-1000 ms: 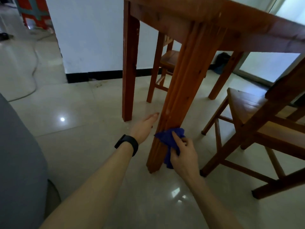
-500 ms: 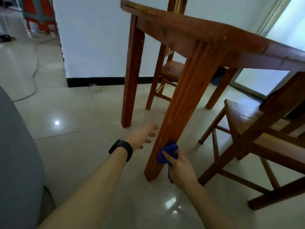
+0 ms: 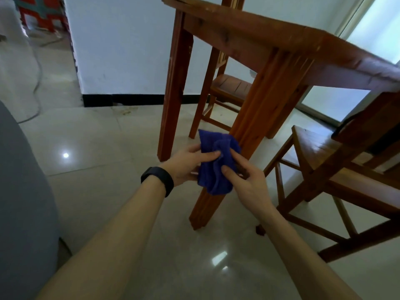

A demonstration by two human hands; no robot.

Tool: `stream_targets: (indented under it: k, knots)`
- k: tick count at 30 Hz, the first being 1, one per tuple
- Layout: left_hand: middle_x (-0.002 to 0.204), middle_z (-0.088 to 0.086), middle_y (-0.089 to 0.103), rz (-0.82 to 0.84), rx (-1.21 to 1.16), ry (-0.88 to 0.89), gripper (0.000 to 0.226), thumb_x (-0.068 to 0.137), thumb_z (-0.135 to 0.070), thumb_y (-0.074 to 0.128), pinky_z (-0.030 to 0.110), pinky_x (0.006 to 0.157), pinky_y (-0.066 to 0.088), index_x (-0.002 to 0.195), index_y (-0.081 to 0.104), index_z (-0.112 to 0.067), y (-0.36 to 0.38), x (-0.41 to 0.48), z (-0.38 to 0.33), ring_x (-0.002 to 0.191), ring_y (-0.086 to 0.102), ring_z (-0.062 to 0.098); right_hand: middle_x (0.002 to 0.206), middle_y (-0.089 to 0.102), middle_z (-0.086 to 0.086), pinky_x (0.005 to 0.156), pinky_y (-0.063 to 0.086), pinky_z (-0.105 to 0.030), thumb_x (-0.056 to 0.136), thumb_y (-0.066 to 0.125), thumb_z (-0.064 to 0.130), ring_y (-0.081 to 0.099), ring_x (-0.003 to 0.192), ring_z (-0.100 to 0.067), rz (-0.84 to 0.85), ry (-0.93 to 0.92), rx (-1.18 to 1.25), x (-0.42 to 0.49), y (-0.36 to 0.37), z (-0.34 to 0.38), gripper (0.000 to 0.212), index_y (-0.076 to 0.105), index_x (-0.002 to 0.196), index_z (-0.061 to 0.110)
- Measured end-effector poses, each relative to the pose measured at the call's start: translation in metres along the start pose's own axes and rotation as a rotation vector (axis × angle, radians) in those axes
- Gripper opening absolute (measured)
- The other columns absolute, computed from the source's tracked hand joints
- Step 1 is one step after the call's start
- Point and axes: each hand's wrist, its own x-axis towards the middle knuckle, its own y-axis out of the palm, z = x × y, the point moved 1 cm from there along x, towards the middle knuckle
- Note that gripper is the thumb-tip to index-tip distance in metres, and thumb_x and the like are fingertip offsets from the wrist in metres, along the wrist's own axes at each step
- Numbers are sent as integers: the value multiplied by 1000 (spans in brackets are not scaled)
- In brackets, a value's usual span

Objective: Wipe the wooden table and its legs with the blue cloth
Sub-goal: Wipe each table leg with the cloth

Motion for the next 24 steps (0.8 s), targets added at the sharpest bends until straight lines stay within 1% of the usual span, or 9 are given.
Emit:
stream_targets:
  k: [2, 4, 8, 13, 15, 17, 19, 22, 24]
  knots:
    - [113, -6, 72, -92, -70, 141, 45, 80, -30, 77, 47, 91, 56, 121, 60, -36, -4, -3, -15, 102, 70, 19, 131, 57, 9, 99, 52, -37, 95, 61, 20, 57, 118, -4, -3, -62, -42, 6, -12, 8, 37, 60, 129, 32]
    - [112, -5, 70, -237, -60, 304, 35, 85, -27, 75, 40, 85, 58, 113, 59, -39, -8, -8, -34, 96, 71, 15, 127, 57, 9, 92, 56, -33, 94, 62, 18, 58, 112, -3, -157, -131, -105, 15, -28, 14, 30, 64, 121, 31]
    - [112, -15, 58, -534, 104, 744, 33, 92, -22, 68, 25, 80, 53, 104, 51, -48, 4, -10, -78, 99, 60, -1, 138, 50, 10, 96, 50, -31, 92, 59, 43, 54, 119, -4, -447, -46, -41, 46, -57, 24, 49, 43, 138, 35]
    - [120, -9, 61, -451, 294, 1024, 35, 94, -17, 62, 31, 89, 55, 125, 53, -33, 72, 33, -122, 103, 61, 7, 128, 43, 36, 80, 47, -10, 92, 46, 53, 51, 105, 18, -321, -44, 133, 75, -58, 34, 66, 17, 150, 47]
    - [125, -7, 61, -539, 430, 1087, 39, 93, -23, 57, 22, 91, 47, 132, 53, -32, 93, 46, -115, 106, 57, 10, 130, 44, 37, 87, 48, -13, 94, 39, 53, 51, 109, 19, -320, -57, 164, 80, -60, 31, 61, 17, 151, 48]
    - [133, -2, 59, -599, 545, 1102, 42, 92, -28, 54, 16, 91, 37, 133, 51, -34, 94, 52, -86, 111, 52, 12, 139, 43, 31, 99, 46, -23, 96, 36, 53, 49, 120, 10, -314, -43, 199, 82, -62, 28, 54, 19, 148, 52]
    - [139, -1, 52, -547, 661, 1025, 42, 91, -29, 54, 22, 93, 40, 131, 45, -42, 76, 56, -32, 115, 49, 13, 134, 40, 39, 101, 44, -26, 97, 35, 52, 47, 117, 12, -293, -31, 208, 79, -61, 27, 46, 19, 139, 63]
    - [144, 0, 43, -411, 757, 632, 55, 95, -16, 57, 31, 94, 50, 118, 37, -61, 29, 55, 59, 110, 49, 8, 138, 39, 33, 108, 42, -38, 94, 38, 55, 46, 126, -1, -269, 24, 201, 69, -55, 21, 53, 13, 140, 65]
    - [139, 1, 47, -463, 701, 532, 59, 94, -10, 59, 28, 87, 51, 118, 37, -59, 4, 50, 81, 98, 51, 4, 145, 38, 24, 110, 41, -45, 93, 40, 56, 44, 135, -12, -280, 48, 184, 63, -51, 15, 61, 10, 146, 60]
